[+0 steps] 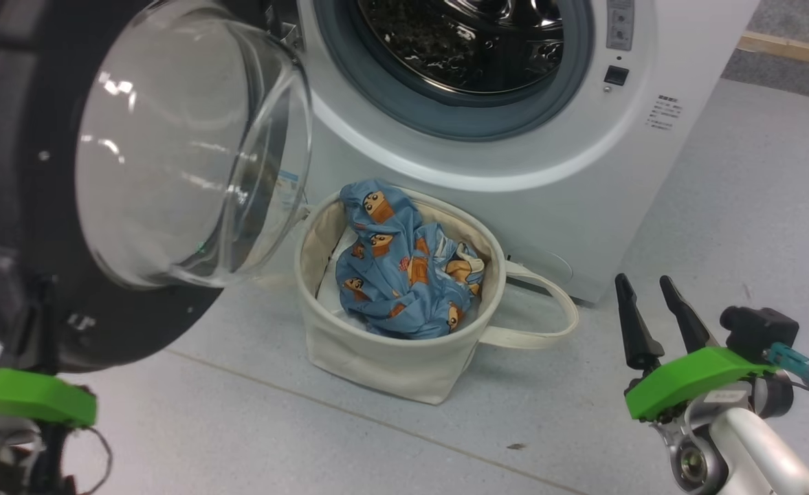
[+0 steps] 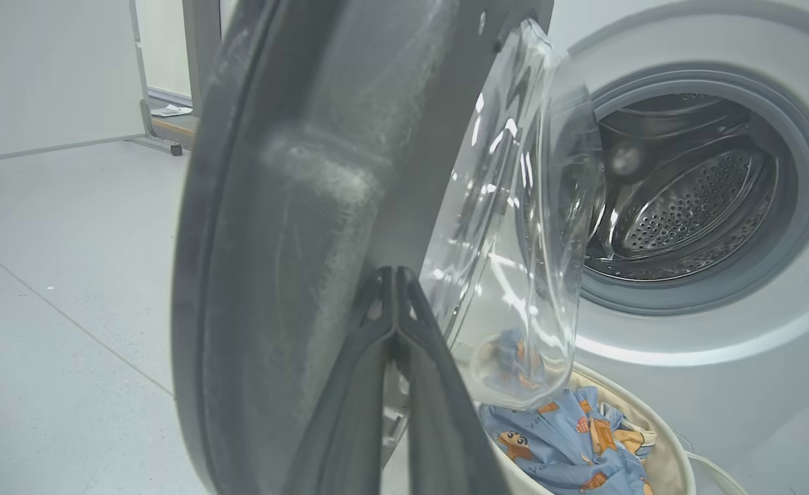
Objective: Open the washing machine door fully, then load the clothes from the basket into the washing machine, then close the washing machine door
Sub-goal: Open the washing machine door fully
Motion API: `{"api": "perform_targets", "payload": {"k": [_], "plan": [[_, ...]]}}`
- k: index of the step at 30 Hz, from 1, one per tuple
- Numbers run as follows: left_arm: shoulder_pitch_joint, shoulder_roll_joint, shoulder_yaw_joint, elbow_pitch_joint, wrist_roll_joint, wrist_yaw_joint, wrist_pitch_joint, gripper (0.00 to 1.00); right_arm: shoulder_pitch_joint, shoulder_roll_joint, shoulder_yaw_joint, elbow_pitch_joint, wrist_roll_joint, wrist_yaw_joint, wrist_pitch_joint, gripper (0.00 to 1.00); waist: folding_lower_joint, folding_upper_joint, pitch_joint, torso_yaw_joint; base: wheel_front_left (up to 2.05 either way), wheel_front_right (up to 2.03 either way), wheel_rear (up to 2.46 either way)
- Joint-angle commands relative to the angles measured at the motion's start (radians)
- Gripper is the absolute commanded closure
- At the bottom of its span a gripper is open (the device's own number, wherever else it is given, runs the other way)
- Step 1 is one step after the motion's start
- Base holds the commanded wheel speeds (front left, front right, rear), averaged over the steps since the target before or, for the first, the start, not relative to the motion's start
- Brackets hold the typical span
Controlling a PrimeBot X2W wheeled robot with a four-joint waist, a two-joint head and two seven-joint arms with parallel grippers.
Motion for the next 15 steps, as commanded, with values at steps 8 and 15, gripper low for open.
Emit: {"api": "perform_targets", "payload": {"k": [8,15], "plan": [[-0.111,0.109,0.084,0.114,-0.035,-0.032,-0.019,1.00,-0.017,-0.026,0.019,-0.032,0.011,0.000,-0.012,0.00,0.0000,-0.0001,-0.005,-0.019,0.00,0.00,0.00],[-0.170,0.150,0.111,0.222,-0.075,-0.065,-0.025,1.00,-0.018,-0.032,0.018,-0.033,0.014,0.000,-0.012,0.00,0.0000,-0.0001,0.000,-0.035,0.00,0.00,0.00]]}}
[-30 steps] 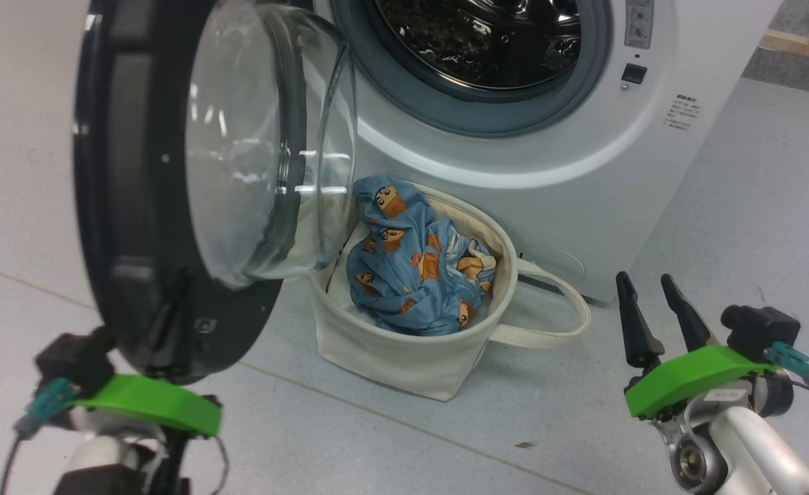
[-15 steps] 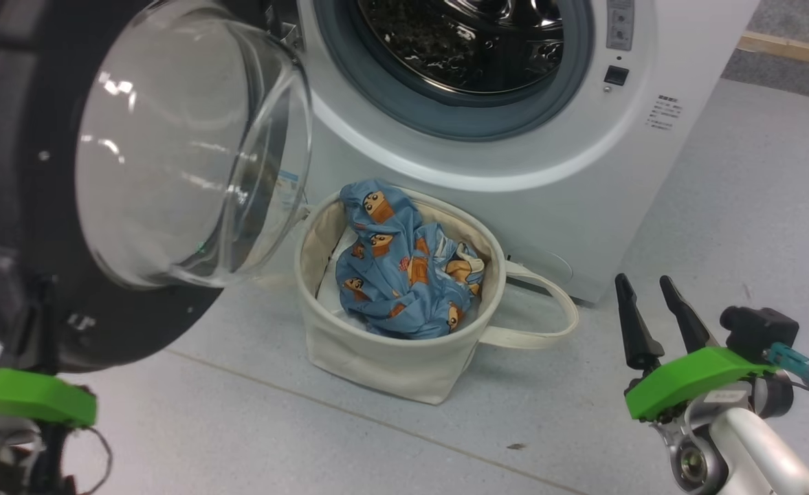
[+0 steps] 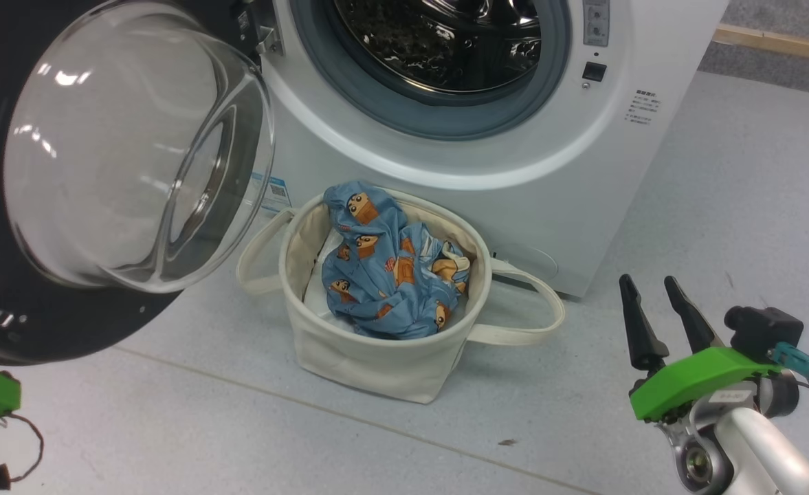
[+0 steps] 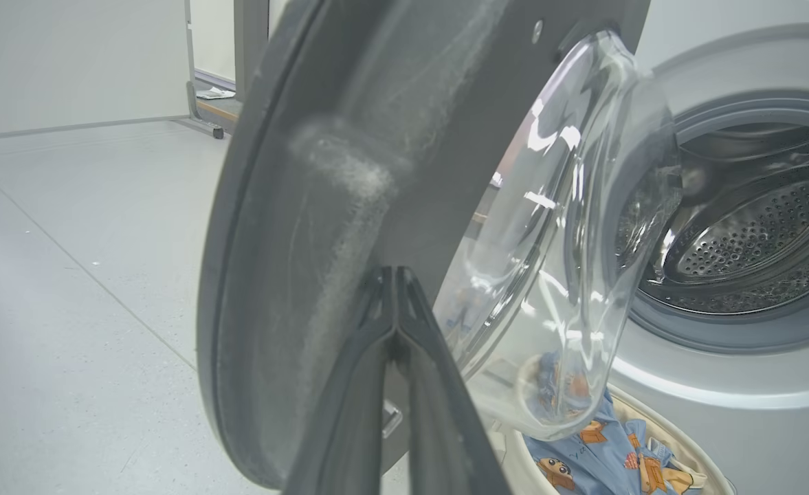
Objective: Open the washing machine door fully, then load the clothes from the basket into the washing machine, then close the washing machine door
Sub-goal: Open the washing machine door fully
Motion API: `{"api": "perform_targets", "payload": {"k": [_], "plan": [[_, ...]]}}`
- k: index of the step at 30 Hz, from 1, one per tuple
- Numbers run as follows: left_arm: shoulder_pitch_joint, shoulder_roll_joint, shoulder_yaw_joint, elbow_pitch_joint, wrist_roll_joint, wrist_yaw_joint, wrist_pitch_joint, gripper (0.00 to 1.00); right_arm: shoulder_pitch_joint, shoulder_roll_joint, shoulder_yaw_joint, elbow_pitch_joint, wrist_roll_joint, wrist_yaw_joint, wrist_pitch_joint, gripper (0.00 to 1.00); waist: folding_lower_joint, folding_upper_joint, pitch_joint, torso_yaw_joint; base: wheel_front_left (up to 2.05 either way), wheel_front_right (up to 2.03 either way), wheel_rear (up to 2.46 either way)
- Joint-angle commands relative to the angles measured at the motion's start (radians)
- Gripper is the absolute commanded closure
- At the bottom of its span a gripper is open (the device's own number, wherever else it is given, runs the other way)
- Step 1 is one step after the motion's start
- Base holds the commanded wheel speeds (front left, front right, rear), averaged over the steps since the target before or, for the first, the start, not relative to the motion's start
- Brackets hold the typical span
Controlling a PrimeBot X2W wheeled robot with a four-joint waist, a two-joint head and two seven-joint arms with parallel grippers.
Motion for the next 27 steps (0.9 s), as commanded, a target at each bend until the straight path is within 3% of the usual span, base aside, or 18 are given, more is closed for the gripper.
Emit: {"api": "perform_targets", "payload": {"k": [1,11,27], "plan": [[-0.062,0.075,0.052,-0.003,-0.012,-0.001,-0.015,1.00,-0.019,-0.015,0.009,-0.032,0.008,0.000,-0.012,0.00,0.0000,-0.0001,0.004,-0.003,0.00,0.00,0.00],[-0.150,0.133,0.065,0.111,-0.039,-0.027,-0.026,1.00,-0.037,-0.013,0.009,-0.027,0.007,0.000,-0.012,0.00,0.0000,-0.0001,0.020,-0.013,0.00,0.00,0.00],[-0.221,0.155,0.039,0.235,-0.049,-0.046,-0.045,1.00,-0.030,-0.009,0.008,-0.021,0.014,0.000,-0.012,0.00,0.0000,-0.0001,0.010,-0.016,0.00,0.00,0.00]]}}
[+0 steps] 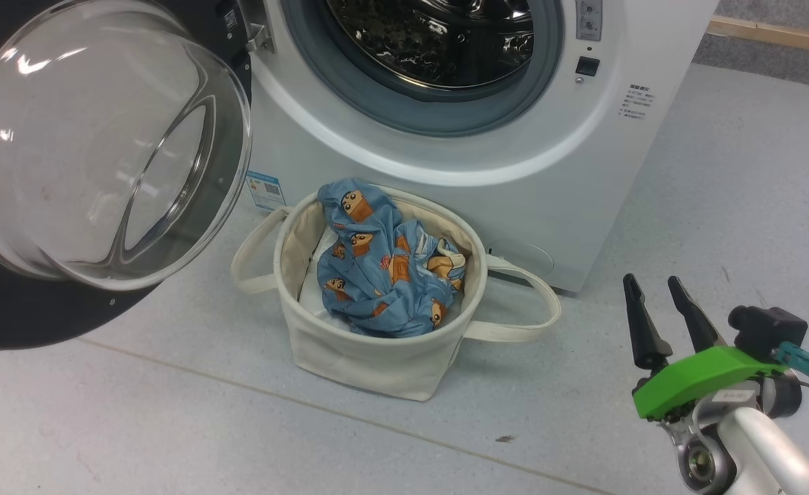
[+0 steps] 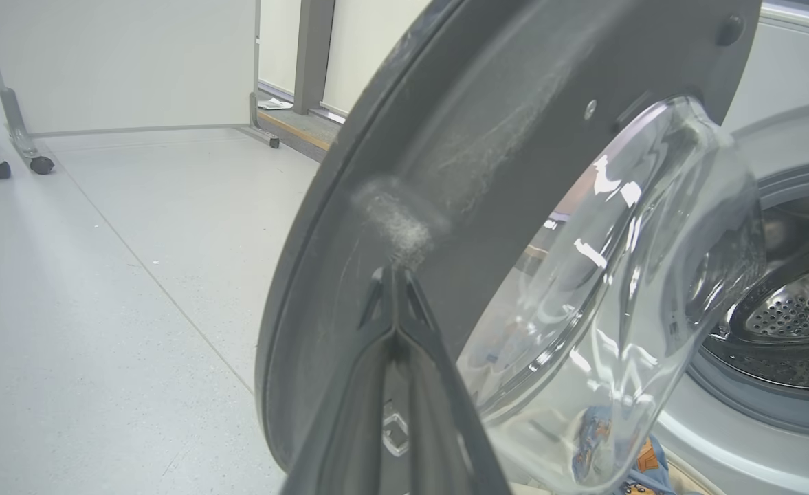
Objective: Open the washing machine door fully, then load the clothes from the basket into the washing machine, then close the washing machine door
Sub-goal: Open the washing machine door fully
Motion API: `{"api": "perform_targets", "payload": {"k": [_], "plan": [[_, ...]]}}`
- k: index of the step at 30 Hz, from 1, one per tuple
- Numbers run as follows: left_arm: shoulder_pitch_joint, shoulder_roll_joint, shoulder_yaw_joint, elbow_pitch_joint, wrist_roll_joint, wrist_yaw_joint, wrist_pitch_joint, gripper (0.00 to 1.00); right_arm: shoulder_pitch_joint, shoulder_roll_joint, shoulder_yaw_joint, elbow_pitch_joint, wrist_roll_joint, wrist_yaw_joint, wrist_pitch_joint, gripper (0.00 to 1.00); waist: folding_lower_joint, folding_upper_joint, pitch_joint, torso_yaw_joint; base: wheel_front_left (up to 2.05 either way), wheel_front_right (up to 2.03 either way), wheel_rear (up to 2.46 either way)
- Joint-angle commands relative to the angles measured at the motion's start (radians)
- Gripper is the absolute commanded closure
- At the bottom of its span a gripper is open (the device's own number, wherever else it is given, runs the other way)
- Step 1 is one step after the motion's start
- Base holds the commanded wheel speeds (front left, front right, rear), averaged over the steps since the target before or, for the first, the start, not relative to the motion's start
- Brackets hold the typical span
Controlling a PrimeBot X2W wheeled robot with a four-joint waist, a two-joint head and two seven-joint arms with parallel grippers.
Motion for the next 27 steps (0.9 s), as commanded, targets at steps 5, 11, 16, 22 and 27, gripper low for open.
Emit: {"api": "perform_targets", "payload": {"k": [5,11,16,22,27], "plan": [[-0.046,0.062,0.003,-0.026,0.001,-0.007,-0.017,1.00,-0.020,-0.006,0.005,-0.033,0.008,0.000,-0.012,0.00,0.0000,0.0000,-0.006,0.005,0.00,0.00,0.00],[-0.033,0.035,-0.010,-0.086,-0.001,-0.010,-0.023,0.00,-0.013,-0.009,0.023,-0.071,0.007,0.000,-0.012,0.00,0.0000,0.0000,-0.013,0.012,0.00,0.00,0.00],[0.005,-0.006,-0.035,-0.215,-0.003,-0.012,-0.026,0.00,0.002,-0.018,0.026,-0.117,0.007,0.000,-0.012,0.00,0.0000,0.0000,-0.021,0.017,0.00,0.00,0.00],[0.088,-0.052,-0.075,-0.359,-0.032,-0.014,0.014,0.00,0.010,-0.012,0.027,-0.171,0.006,0.000,-0.012,0.00,0.0000,0.0000,-0.048,-0.014,0.00,0.00,0.00],[0.174,-0.057,-0.107,-0.453,-0.040,-0.015,0.025,0.00,0.021,-0.014,0.024,-0.185,-0.022,0.000,-0.012,0.00,0.0000,0.0000,-0.072,-0.071,0.00,0.00,0.00]]}}
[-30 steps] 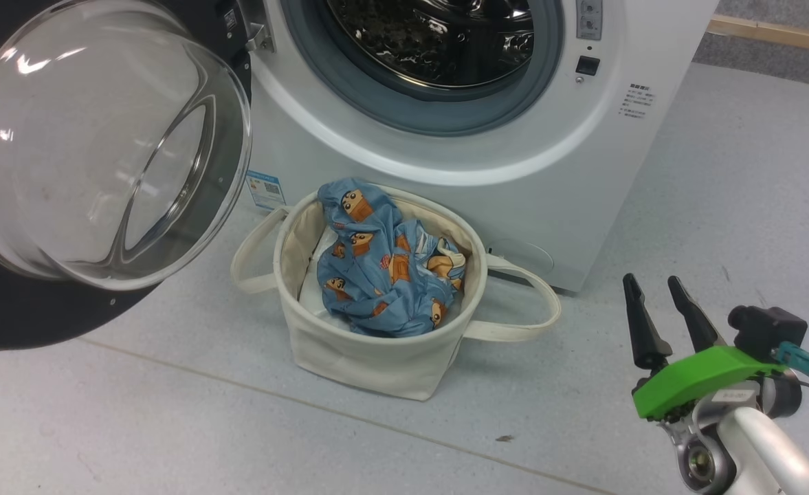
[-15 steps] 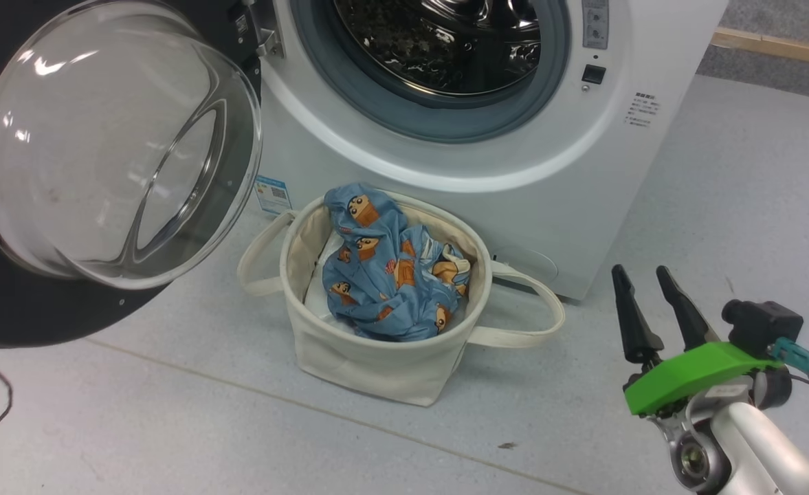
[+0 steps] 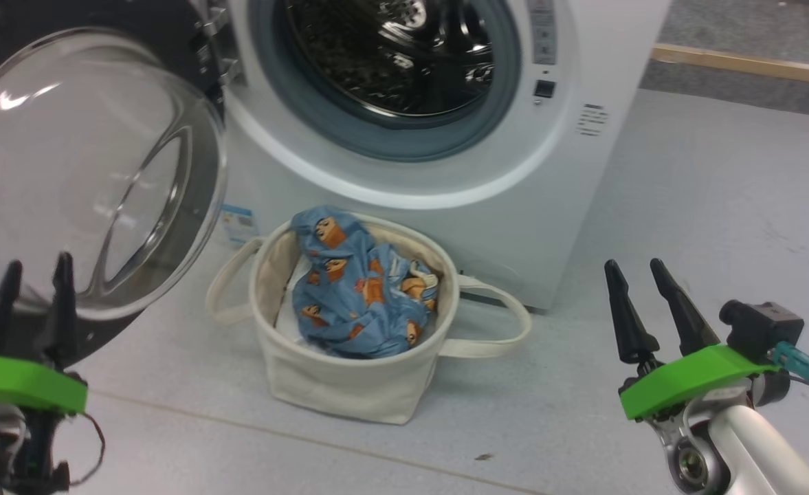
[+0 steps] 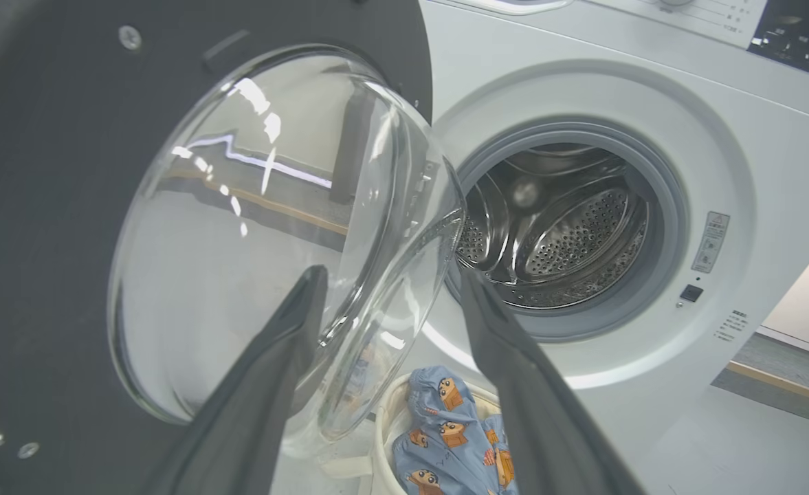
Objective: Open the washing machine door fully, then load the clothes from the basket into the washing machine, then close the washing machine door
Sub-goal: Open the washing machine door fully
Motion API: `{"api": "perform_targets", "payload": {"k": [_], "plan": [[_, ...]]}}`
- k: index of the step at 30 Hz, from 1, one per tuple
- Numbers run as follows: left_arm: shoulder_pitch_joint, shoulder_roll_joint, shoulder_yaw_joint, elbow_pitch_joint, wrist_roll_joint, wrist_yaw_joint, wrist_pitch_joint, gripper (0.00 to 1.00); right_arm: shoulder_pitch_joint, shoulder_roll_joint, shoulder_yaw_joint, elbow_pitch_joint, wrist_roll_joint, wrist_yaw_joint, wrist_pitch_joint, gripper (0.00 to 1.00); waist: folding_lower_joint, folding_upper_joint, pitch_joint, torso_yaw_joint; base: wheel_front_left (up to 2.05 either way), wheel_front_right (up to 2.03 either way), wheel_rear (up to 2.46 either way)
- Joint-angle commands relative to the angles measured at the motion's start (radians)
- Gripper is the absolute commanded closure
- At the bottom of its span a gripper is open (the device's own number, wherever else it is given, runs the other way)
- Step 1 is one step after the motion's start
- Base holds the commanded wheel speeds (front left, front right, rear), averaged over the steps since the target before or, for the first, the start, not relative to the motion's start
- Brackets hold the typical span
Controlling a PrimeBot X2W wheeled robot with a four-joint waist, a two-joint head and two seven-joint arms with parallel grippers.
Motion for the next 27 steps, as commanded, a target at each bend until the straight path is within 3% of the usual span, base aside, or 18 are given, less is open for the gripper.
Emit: {"api": "perform_targets", "payload": {"k": [1,16,27], "plan": [[-0.022,0.043,0.033,-0.040,-0.007,-0.006,0.000,0.00,-0.007,-0.011,0.005,-0.028,-0.015,0.000,-0.012,0.00,0.0000,0.0000,-0.015,-0.033,0.00,0.00,0.00],[0.125,0.026,0.002,-0.103,0.003,0.003,-0.026,0.00,-0.024,-0.019,-0.031,-0.037,-0.120,0.000,-0.012,0.00,0.0000,0.0000,-0.048,-0.240,0.00,0.00,0.00],[0.151,0.028,0.008,-0.094,-0.022,0.000,-0.034,0.00,-0.012,-0.043,-0.048,-0.035,-0.109,0.000,-0.012,0.00,0.0000,0.0000,-0.050,-0.253,0.00,0.00,0.00]]}}
